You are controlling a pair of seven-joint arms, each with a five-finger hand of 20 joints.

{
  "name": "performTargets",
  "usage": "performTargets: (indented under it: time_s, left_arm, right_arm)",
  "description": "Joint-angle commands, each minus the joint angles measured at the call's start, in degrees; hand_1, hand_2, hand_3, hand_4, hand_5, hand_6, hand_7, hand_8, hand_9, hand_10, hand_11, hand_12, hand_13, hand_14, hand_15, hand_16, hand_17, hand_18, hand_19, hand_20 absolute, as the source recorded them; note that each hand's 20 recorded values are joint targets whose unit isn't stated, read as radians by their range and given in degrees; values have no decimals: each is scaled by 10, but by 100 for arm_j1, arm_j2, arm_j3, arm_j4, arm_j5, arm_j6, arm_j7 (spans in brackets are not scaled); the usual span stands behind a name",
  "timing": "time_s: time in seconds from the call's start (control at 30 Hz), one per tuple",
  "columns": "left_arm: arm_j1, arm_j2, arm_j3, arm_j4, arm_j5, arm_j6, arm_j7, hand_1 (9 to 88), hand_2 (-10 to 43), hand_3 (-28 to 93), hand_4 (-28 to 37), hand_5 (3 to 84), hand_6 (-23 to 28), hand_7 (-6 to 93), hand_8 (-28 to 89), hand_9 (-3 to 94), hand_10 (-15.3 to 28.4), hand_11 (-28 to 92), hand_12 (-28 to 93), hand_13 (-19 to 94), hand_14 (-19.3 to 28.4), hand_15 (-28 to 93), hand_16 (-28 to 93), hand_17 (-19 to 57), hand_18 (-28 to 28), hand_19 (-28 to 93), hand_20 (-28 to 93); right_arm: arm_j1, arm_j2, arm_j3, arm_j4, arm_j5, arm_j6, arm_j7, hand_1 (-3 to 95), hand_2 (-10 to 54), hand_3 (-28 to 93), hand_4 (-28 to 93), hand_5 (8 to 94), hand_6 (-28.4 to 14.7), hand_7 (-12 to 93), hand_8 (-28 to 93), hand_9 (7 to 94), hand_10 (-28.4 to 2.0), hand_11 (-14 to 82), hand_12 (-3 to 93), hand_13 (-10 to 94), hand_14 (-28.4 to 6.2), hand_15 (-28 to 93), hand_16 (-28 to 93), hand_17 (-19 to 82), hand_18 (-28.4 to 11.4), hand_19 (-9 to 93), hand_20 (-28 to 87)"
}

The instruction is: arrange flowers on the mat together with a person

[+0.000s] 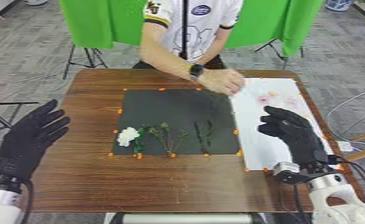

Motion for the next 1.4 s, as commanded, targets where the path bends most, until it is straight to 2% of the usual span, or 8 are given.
performTargets:
  time_s: [0.03,0.33,0.6,0.67,0.77,0.93,1.03,1.4]
  left_arm:
    - [-159,78,115,88,8,-26,-28,259,-26,693,-247,330,45,156,-78,283,124,175,200,223,149,254,43,-79,230,451,124]
    - [-747,311,426,311,-27,-102,-103,259,-26,693,-247,329,45,156,-77,282,123,175,201,222,150,254,42,-80,230,451,124]
    - [-397,144,277,174,-41,-14,-197,259,-26,694,-247,330,45,155,-77,282,123,174,200,223,150,255,43,-80,230,451,125]
    - [-533,258,329,241,-1,-112,-55,259,-26,694,-248,330,45,156,-77,283,123,174,201,222,150,256,43,-80,230,451,124]
    - [-672,328,403,284,-23,-160,-179,259,-25,693,-248,329,45,156,-77,282,123,174,200,222,150,256,43,-80,229,451,124]
    - [-212,148,168,142,0,-81,-130,258,-25,694,-248,330,45,156,-77,282,123,175,201,222,150,256,42,-79,229,451,125]
    - [-351,128,309,205,-13,-120,-122,259,-25,694,-248,330,45,156,-77,282,123,175,201,223,149,255,42,-79,229,451,125]
    - [-278,134,275,191,1,-138,-138,258,-25,694,-248,330,45,155,-77,282,124,175,200,222,150,254,42,-80,229,450,124]
  right_arm:
    - [307,30,-172,11,-285,114,-178,262,-61,854,-226,459,-33,245,-119,454,-140,254,278,401,-114,447,236,146,-192,515,347]
    - [442,120,-179,-39,-285,413,-266,261,-61,854,-227,456,-32,247,-120,452,-140,252,277,400,-113,446,237,146,-192,515,347]
    - [225,20,-124,-124,-302,297,-61,263,-62,856,-227,457,-31,249,-121,452,-141,251,277,400,-114,446,237,145,-192,514,347]
    - [201,-56,-99,-148,-309,336,-241,263,-62,856,-227,457,-31,249,-122,452,-141,251,277,400,-114,446,237,144,-192,514,347]
    - [99,63,8,-201,-285,301,-121,262,-62,857,-227,457,-31,248,-122,451,-141,250,277,400,-114,445,237,144,-192,514,347]
    - [146,-50,-122,-97,-359,128,-78,263,-62,856,-228,456,-31,248,-122,452,-141,250,277,400,-114,445,237,144,-193,514,347]
    - [11,-126,-19,-135,-351,137,-75,263,-62,856,-228,455,-31,247,-122,452,-141,250,277,400,-114,444,237,144,-192,514,347]
    - [27,-106,-33,-142,-357,152,-67,262,-61,855,-227,457,-31,245,-120,454,-141,250,277,402,-114,445,237,143,-193,514,347]
